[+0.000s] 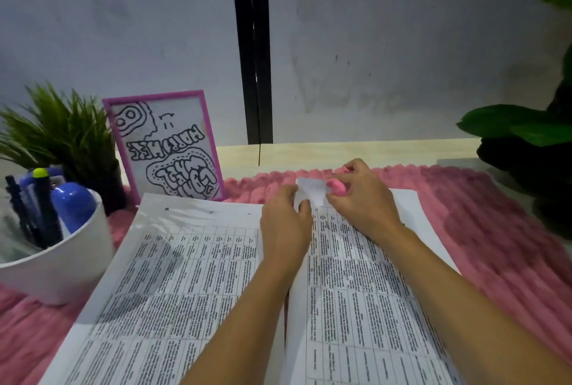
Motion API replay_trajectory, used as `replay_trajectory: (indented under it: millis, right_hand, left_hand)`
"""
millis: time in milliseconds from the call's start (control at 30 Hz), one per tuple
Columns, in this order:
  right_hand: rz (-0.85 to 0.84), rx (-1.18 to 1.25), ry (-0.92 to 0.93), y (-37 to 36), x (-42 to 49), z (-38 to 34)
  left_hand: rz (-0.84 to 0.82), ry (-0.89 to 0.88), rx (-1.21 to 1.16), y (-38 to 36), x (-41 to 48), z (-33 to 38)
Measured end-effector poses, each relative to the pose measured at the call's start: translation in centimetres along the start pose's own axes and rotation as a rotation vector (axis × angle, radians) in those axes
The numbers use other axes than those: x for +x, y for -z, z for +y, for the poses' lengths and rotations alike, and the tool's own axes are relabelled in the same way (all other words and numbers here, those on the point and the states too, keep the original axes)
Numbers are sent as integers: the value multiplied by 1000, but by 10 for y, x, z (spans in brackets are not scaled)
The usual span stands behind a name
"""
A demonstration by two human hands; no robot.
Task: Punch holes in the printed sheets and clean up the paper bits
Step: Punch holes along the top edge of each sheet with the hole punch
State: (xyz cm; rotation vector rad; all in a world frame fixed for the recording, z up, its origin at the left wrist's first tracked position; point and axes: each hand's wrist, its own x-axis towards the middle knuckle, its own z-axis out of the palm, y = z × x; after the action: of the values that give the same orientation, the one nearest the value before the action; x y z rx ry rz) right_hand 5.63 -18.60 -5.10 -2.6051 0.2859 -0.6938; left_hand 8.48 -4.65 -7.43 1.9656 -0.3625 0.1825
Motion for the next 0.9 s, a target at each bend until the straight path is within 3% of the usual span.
replay_trajectory:
  millis: [333,533,900]
  right_hand:
    - [40,26,-11,0,2,2]
    - [72,177,-14,8,6,1]
    - [-248,309,-103,17,14,-21]
  left_hand:
    - [47,46,-78,5,4,6]
    - [-45,52,-96,8,7,7]
    - [-86,166,-346,4,4,17]
